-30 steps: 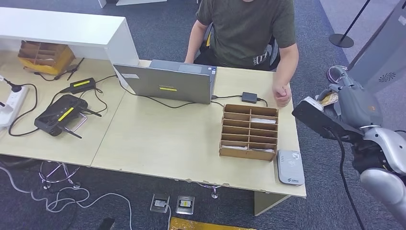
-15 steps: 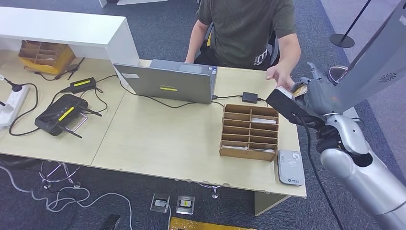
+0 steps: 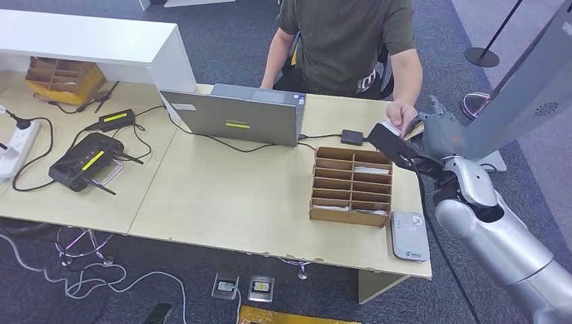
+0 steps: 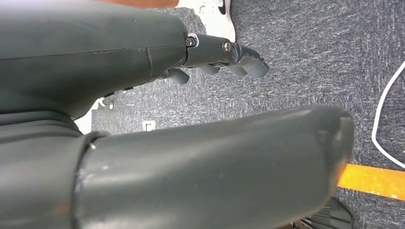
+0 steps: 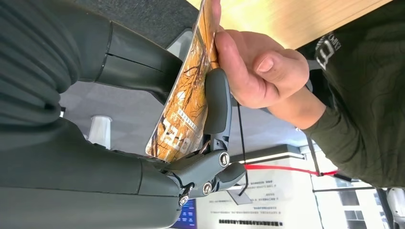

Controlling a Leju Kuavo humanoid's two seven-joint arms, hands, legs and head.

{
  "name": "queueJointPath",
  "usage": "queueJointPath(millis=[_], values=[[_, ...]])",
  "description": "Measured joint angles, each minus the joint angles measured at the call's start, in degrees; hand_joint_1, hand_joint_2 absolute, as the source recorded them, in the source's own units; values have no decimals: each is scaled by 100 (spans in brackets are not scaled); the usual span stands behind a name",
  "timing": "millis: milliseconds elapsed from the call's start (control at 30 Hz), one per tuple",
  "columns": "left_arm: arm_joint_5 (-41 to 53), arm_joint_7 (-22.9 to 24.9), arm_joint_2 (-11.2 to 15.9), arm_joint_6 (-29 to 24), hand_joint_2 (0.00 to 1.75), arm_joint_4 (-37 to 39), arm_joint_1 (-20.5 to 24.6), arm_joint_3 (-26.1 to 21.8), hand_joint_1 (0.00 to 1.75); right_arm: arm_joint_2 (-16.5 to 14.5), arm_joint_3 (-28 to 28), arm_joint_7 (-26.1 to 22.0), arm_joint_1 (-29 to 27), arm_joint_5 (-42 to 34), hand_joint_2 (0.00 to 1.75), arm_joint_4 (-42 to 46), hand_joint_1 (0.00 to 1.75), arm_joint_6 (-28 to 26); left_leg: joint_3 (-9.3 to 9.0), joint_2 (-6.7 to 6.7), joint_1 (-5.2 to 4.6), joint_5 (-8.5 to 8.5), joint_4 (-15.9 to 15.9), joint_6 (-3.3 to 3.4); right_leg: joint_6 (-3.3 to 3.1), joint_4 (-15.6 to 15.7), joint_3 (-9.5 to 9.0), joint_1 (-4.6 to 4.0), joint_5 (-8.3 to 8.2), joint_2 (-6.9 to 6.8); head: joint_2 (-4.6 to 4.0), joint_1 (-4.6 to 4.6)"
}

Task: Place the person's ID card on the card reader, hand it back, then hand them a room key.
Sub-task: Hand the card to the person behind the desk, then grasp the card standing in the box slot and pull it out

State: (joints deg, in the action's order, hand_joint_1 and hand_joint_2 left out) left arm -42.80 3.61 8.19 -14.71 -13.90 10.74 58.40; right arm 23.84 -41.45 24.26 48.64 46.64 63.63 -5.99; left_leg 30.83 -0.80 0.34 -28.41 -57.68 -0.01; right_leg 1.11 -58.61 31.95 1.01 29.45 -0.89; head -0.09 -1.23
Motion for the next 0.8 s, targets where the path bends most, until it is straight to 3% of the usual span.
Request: queueJointPath(millis=[133, 267, 667, 800], values=[[0, 0, -5, 5, 0, 0, 4, 1, 0, -23, -85, 33, 7, 48, 175, -123, 0, -91, 1, 0, 0, 0, 0, 0, 0, 0, 3, -1, 0, 0, 0, -1], [0, 1, -15, 13, 0, 0, 33, 1, 0, -50, -111, 73, 0, 118, 0, -222, 0, -209, 0, 1, 1, 0, 0, 0, 0, 0, 3, -1, 0, 1, 0, 0], [0, 0, -34, 24, 0, 0, 63, 1, 0, -51, -140, 25, -144, 134, 0, -234, 0, -278, -4, 2, 0, 0, -1, 0, 0, 0, 2, -1, 0, 3, 0, -1], [-4, 0, -34, 17, 0, 0, 58, 1, 0, 38, -88, 173, -370, 125, 0, -42, 0, -600, -4, 1, 0, 0, -1, 0, 0, 1, 2, -1, 0, 2, 0, 0]])
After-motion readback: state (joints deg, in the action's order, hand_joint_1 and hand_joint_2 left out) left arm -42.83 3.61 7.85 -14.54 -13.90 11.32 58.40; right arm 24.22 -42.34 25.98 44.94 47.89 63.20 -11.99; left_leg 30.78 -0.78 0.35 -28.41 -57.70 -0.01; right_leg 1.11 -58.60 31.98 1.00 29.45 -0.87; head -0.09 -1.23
